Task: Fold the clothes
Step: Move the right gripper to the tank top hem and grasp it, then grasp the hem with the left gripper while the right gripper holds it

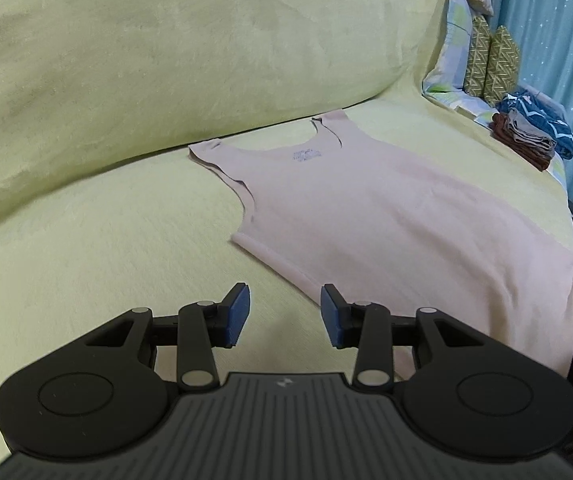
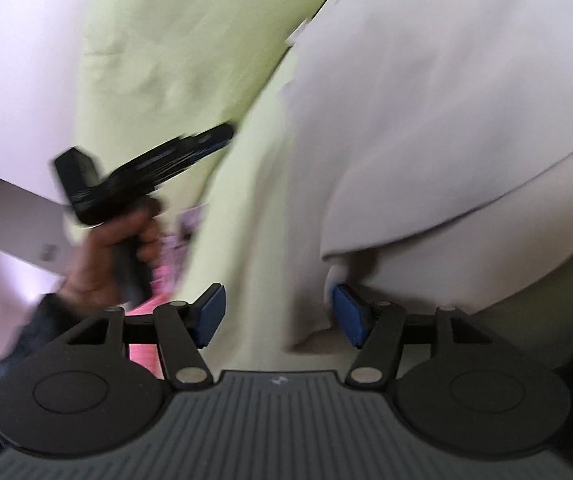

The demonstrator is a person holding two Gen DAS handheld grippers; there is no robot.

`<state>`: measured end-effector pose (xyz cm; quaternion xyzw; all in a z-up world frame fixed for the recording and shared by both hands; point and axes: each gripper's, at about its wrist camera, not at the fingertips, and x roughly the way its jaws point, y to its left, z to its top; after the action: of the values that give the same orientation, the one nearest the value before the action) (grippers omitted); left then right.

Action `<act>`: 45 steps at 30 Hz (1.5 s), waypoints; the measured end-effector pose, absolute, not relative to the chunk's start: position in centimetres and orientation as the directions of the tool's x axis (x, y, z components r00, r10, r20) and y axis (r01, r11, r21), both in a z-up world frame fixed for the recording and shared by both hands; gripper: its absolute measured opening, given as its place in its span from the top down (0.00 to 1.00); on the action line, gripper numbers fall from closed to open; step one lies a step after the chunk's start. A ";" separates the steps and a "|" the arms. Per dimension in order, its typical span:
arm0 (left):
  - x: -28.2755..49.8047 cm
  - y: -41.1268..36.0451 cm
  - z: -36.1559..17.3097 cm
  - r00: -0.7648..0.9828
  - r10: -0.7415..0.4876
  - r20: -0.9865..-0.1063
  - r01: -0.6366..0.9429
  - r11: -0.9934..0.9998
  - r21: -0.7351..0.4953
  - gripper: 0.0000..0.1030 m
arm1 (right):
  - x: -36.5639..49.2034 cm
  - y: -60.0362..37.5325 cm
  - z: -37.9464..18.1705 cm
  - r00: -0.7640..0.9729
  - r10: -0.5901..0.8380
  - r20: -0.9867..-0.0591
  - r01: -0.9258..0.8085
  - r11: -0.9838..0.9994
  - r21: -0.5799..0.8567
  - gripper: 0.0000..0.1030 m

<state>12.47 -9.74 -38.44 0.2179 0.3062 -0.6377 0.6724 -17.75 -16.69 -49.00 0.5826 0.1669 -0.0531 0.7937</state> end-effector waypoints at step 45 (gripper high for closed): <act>20.0 -13.8 -38.5 -0.298 -0.547 -0.782 0.911 0.082 -0.404 0.55 | -19.1 -14.9 -51.1 0.788 -0.224 -0.574 0.586 -0.016 0.810 0.98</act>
<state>19.97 -13.76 -38.50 0.1910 0.4761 -0.6498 0.5609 -19.14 -14.91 -51.06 0.6493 0.1392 -0.2944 0.6873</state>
